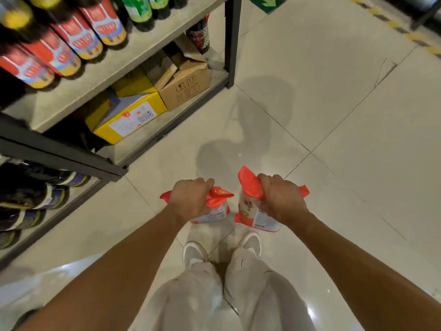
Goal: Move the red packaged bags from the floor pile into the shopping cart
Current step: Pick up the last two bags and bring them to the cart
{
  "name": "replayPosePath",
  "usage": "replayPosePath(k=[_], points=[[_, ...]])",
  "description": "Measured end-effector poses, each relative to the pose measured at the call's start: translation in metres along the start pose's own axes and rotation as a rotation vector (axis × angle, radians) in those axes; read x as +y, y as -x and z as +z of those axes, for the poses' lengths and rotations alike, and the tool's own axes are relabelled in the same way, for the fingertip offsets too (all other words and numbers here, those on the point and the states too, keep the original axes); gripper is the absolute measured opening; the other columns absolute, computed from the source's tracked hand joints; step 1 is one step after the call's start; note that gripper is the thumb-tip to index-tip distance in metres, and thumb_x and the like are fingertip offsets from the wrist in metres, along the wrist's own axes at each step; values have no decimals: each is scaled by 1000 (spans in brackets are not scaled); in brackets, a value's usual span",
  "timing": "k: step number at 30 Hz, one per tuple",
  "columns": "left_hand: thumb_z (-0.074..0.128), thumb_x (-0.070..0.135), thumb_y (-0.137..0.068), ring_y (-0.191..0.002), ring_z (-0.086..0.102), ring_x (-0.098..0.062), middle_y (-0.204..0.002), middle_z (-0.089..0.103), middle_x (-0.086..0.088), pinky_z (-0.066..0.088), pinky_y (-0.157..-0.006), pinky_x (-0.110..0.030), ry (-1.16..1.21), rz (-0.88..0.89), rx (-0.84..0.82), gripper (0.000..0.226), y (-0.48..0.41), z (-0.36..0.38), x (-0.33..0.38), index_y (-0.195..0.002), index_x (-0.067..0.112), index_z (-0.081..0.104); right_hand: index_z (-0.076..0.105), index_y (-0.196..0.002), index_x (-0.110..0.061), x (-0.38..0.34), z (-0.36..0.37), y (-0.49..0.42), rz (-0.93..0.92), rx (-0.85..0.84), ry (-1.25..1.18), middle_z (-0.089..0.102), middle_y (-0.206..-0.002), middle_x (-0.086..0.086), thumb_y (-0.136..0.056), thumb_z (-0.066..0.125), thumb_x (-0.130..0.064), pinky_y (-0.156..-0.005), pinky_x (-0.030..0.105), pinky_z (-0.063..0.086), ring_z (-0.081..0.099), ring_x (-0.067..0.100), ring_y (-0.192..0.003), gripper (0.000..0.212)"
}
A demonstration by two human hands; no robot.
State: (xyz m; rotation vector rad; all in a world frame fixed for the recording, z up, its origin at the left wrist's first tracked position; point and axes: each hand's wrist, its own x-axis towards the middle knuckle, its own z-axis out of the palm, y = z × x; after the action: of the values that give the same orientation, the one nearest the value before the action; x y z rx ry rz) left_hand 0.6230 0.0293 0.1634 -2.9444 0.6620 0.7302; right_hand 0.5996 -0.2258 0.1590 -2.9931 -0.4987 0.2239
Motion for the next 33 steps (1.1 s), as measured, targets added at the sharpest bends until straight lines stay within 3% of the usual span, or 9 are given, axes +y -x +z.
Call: replayPosePath(k=[4,8,10,12,14,17,21,29,33], points=[[54,62,-84,-85,67,-29,-96,62,-2,38,-62,-31,33,-55,158,49,85,-126,2,-110,20,52,59,-109,-17,-38,-157,10,-8,-39,59,64,-83,1,-72,82,-44,-57,29,31,62,24,-73,50],[19,83,-62,-84,67,-30,-96,62,-2,34,-58,-31,23,-117,266,83,184,-231,9,-108,23,52,62,-113,-15,-79,-288,28,-98,-4,122,67,-83,2,-64,86,-42,-55,31,39,64,26,-76,61],[28,86,-66,-90,66,-29,-100,62,-2,31,-58,-32,10,-170,291,80,236,-270,13,-109,22,51,60,-119,-15,-101,-339,43,-175,6,130,69,-90,3,-67,86,-41,-58,33,43,63,27,-83,64],[51,75,-77,-95,66,-29,-102,64,-2,38,-60,-33,-24,-236,322,61,289,-300,18,-108,21,51,57,-120,-17,-124,-382,61,-248,52,116,69,-96,3,-71,83,-42,-62,34,45,62,27,-88,62],[58,64,-79,-99,66,-29,-105,65,-2,43,-65,-35,-15,-325,343,52,341,-318,25,-109,22,53,57,-118,-16,-150,-414,81,-336,97,95,68,-96,3,-73,81,-43,-63,36,47,61,28,-90,57],[59,58,-81,-101,67,-30,-107,65,-2,44,-67,-35,-36,-456,355,48,422,-337,40,-112,23,53,57,-122,-17,-197,-454,116,-477,116,65,67,-104,3,-77,77,-43,-70,37,50,62,29,-97,56],[62,52,-82,-103,67,-32,-112,64,-3,43,-67,-38,-55,-628,350,46,531,-344,54,-116,21,52,58,-117,-17,-269,-494,165,-657,144,124,68,-100,3,-74,80,-45,-69,38,51,64,30,-96,56],[67,55,-76,-81,67,-30,-91,64,0,36,-55,-33,-37,-965,429,42,749,-286,80,-99,23,53,45,-130,-22,-428,-523,268,-1040,198,70,62,-119,0,-82,74,-47,-84,40,51,56,26,-112,62],[73,52,-67,-78,69,-29,-85,66,1,50,-52,-35,14,-1131,369,42,861,-235,106,-94,26,54,42,-136,-21,-513,-509,341,-1191,195,71,61,-121,0,-83,72,-47,-82,39,49,55,26,-114,66]])
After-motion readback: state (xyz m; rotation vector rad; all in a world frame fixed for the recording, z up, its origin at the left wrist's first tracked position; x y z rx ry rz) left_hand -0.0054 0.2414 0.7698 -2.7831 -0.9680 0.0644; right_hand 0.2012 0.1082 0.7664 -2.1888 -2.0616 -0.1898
